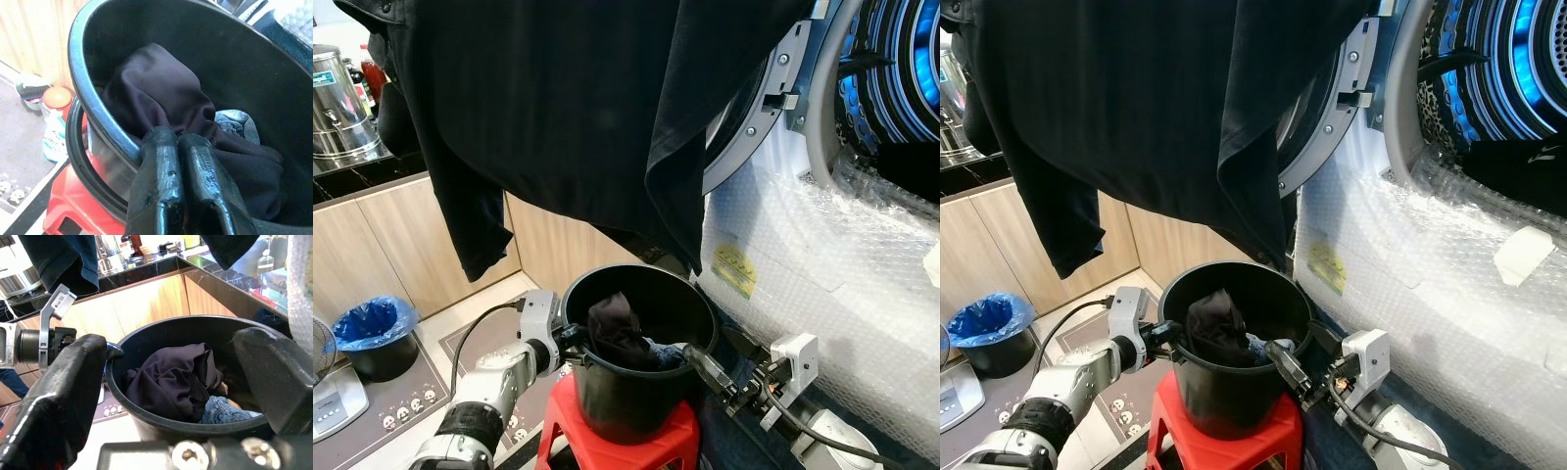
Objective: Clothes washing
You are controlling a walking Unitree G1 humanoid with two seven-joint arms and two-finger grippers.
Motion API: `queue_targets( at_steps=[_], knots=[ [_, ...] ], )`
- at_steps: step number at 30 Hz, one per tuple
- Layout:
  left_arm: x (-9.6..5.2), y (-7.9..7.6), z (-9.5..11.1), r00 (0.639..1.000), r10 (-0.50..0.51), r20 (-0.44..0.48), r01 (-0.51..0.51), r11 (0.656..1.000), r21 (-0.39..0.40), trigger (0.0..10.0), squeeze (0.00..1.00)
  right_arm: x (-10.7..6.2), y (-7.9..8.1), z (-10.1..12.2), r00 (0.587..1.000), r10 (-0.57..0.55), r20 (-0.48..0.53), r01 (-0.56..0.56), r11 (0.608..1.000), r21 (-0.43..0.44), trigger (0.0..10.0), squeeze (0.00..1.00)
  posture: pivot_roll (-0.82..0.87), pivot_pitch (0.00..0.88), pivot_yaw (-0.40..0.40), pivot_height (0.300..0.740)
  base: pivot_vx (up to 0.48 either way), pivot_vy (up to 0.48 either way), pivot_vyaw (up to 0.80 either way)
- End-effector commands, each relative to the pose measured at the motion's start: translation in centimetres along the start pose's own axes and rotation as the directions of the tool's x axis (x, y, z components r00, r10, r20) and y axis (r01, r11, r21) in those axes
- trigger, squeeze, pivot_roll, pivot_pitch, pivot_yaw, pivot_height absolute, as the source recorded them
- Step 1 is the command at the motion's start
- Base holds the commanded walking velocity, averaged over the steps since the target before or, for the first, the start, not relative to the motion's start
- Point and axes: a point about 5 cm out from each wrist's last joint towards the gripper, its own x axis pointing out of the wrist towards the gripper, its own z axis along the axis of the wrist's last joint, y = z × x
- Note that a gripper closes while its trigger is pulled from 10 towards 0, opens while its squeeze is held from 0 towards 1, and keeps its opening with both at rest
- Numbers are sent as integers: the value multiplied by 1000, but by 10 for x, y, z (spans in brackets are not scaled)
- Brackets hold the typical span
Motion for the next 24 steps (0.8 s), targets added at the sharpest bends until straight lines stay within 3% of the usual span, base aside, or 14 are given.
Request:
queue_targets(
  at_steps=[1,11,20,24],
  knots=[
    [-1,5,-12,996,28,-82,-29,1000,-8,10000,0,-1,-1,6,1000,-4,12,5,1000,-16,10000,0,-110,0,-7,740,0,0,0],
    [-3,1,-12,984,-21,-178,25,999,22,10000,0,2,-1,5,1000,-3,11,3,1000,-26,10000,0,-111,0,0,740,0,0,0],
    [-8,-26,-4,953,-224,-206,219,975,-46,10000,0,4,0,4,1000,4,10,-4,1000,-26,10000,0,-104,0,7,740,0,0,0],
    [-12,-34,1,941,-274,-199,274,961,-32,10000,0,6,-1,3,1000,7,12,-7,1000,-24,10000,0,-100,0,8,740,0,0,0]
  ],
)
